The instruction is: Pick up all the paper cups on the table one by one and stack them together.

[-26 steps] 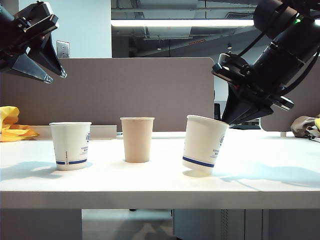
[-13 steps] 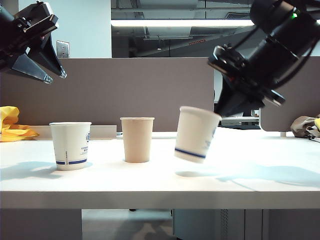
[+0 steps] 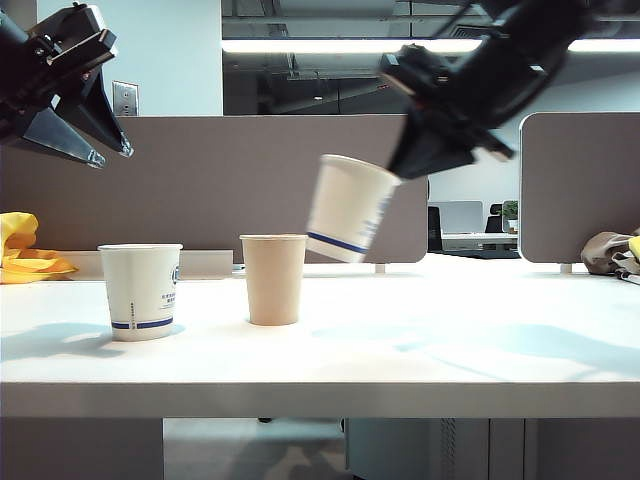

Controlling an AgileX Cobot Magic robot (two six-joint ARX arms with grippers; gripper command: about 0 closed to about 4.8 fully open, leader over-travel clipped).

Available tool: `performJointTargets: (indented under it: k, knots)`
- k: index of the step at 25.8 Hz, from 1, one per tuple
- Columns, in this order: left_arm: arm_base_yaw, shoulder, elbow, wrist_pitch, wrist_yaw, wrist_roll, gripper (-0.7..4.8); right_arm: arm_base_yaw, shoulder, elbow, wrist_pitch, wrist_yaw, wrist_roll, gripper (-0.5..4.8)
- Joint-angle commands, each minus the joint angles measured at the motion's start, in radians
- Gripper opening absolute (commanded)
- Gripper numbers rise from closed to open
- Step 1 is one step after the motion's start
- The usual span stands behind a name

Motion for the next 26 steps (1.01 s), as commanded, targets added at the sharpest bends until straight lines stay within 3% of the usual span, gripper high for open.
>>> performJointTargets:
  k: [1,10,26]
  knots:
    - [0.000,-0.004,0.002,-0.004,0.004,0.001,1.83,0.032,0.043,0.084,-0.043,0.005,-0.042,-0.04]
    - [0.000,-0.004,0.002,-0.003,0.002,0.005,1.83,0.047,0.145,0.416,-0.146,0.045,-0.109,-0.04]
    - [0.000,-0.004,0.002,-0.004,0.002,0.005,1.83,0.047,0.209,0.455,-0.162,0.045,-0.115,-0.04]
